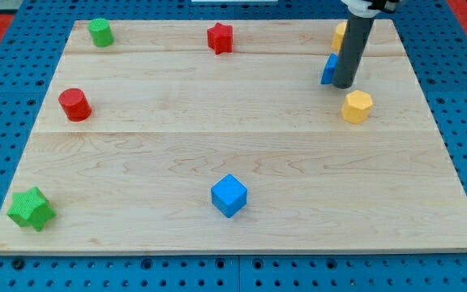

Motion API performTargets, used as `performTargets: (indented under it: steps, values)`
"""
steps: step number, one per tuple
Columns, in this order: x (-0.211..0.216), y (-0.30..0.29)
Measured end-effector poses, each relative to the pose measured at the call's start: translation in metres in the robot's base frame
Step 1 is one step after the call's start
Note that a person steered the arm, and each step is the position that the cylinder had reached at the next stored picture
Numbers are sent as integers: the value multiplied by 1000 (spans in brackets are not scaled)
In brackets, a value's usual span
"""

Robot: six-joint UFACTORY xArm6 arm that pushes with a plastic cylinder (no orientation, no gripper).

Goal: Push the blue triangle closer to the yellow heart

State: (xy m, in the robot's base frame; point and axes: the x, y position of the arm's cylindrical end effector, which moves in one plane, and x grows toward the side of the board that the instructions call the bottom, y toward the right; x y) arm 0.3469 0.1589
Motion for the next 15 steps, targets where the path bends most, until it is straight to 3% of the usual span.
performTargets:
  steps: [6,8,11,15]
  values:
    - [-57,-26]
    - [-75,-63]
    - [-79,2]
    - [-79,24]
